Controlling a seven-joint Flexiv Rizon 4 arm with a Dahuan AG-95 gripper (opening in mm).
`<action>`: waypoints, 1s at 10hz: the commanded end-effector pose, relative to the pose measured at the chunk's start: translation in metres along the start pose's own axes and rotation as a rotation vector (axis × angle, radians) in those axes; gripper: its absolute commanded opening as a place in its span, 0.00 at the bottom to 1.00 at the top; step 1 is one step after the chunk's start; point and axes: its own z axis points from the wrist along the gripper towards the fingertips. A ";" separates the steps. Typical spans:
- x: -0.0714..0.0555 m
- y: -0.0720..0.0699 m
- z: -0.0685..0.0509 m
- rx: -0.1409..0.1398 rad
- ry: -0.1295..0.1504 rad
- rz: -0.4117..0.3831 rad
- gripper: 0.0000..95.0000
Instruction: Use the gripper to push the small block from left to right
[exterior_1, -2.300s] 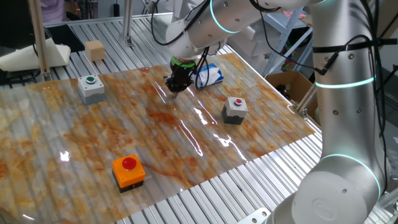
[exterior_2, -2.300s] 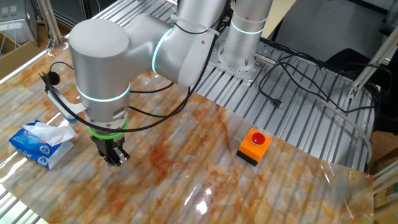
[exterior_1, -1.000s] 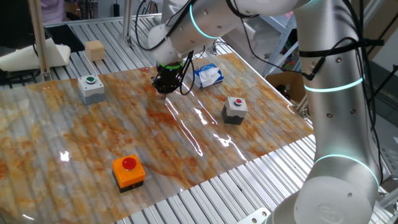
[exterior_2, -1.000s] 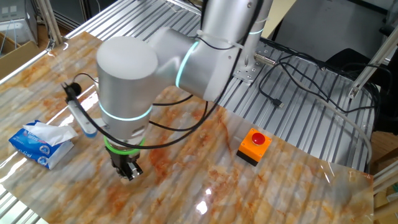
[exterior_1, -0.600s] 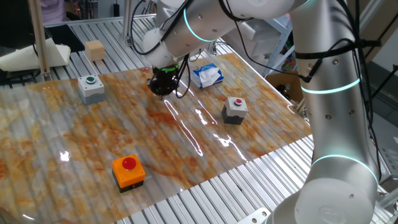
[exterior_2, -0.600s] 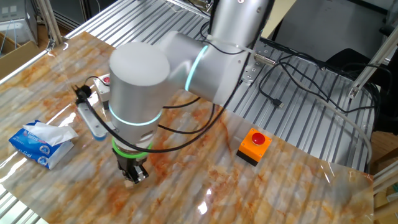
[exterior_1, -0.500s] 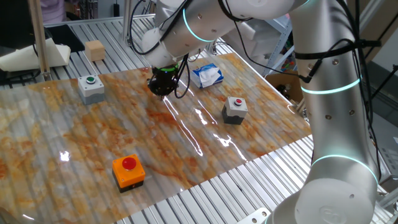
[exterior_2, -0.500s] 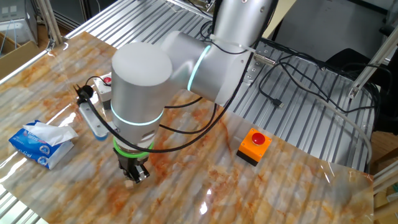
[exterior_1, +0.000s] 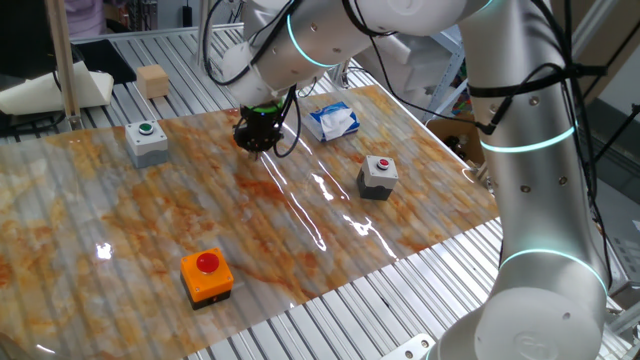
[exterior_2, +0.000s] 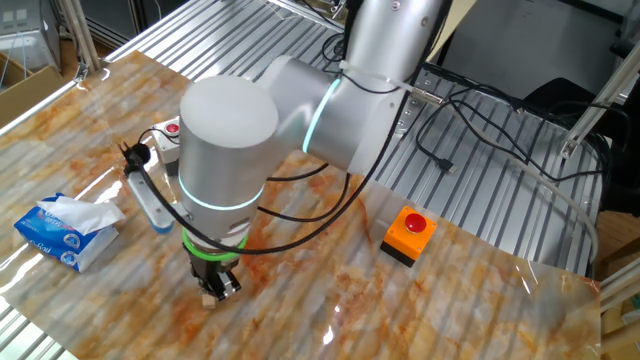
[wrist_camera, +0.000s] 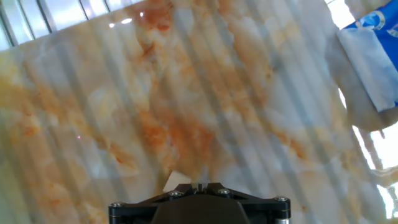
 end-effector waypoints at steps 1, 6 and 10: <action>0.000 0.000 -0.001 -0.011 0.018 -0.016 0.00; 0.000 0.000 -0.001 -0.013 0.037 -0.041 0.00; 0.000 0.000 -0.001 -0.034 0.034 -0.216 0.00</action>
